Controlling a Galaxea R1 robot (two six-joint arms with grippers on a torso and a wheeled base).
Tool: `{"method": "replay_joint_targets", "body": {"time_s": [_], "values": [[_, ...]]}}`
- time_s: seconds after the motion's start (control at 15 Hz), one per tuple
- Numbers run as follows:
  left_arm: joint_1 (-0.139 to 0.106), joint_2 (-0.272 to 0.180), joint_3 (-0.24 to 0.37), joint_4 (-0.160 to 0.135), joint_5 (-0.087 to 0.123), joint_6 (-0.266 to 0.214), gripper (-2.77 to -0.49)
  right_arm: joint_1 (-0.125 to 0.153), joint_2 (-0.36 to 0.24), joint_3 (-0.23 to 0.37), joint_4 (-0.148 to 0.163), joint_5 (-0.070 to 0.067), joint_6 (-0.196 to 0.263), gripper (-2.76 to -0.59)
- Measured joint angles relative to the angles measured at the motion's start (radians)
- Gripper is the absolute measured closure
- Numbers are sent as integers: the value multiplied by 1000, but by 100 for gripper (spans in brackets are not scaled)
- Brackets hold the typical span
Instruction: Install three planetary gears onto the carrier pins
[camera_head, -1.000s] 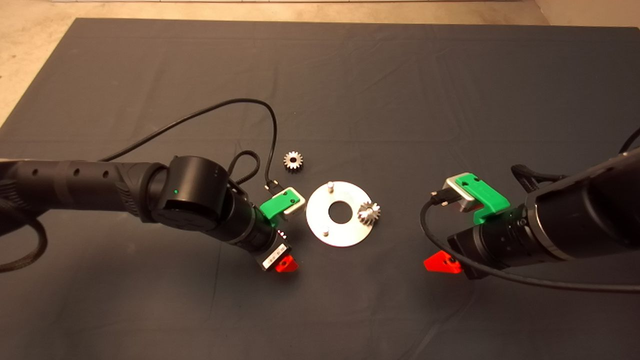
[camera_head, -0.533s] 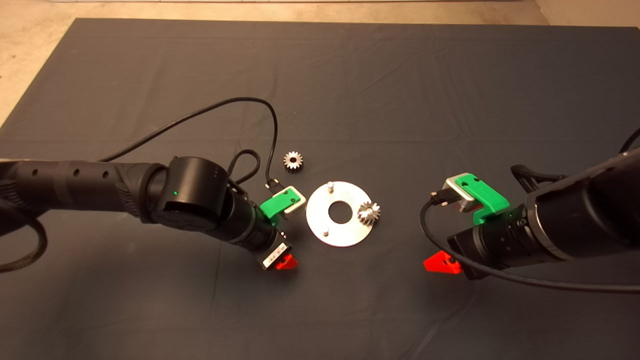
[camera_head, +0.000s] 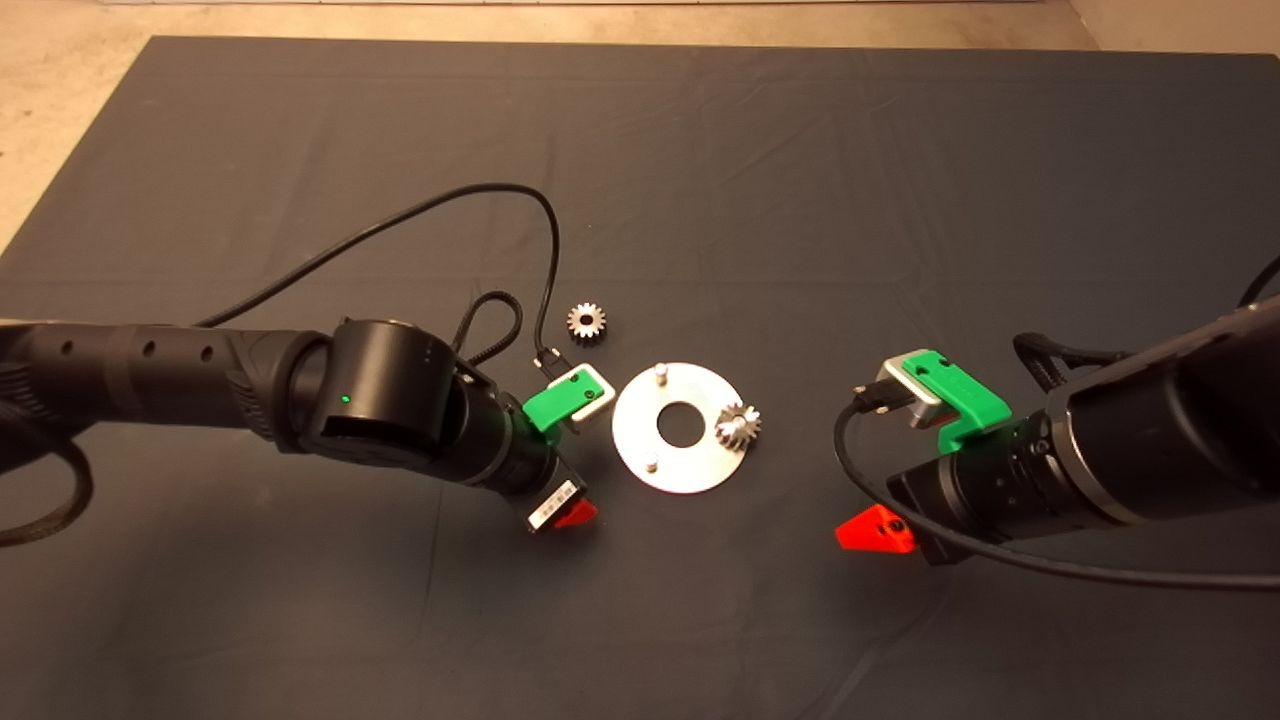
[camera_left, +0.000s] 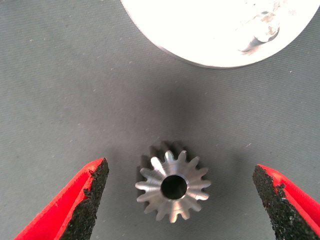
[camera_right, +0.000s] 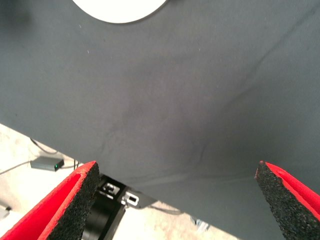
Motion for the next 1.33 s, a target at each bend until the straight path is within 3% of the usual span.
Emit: {"method": "replay_joint_targets", "body": {"time_s": [0.47,0.93,1.2,1.33], "values": [[0,-39,43,25,1,2,-193,0,0,9,20,3,0,-234],[0,-39,44,35,1,2,-179,0,0,9,21,3,0,-234],[29,-38,44,43,0,2,-179,0,-8,9,21,4,0,-234],[46,-39,44,67,1,2,-179,0,-24,9,21,5,0,-234]]}}
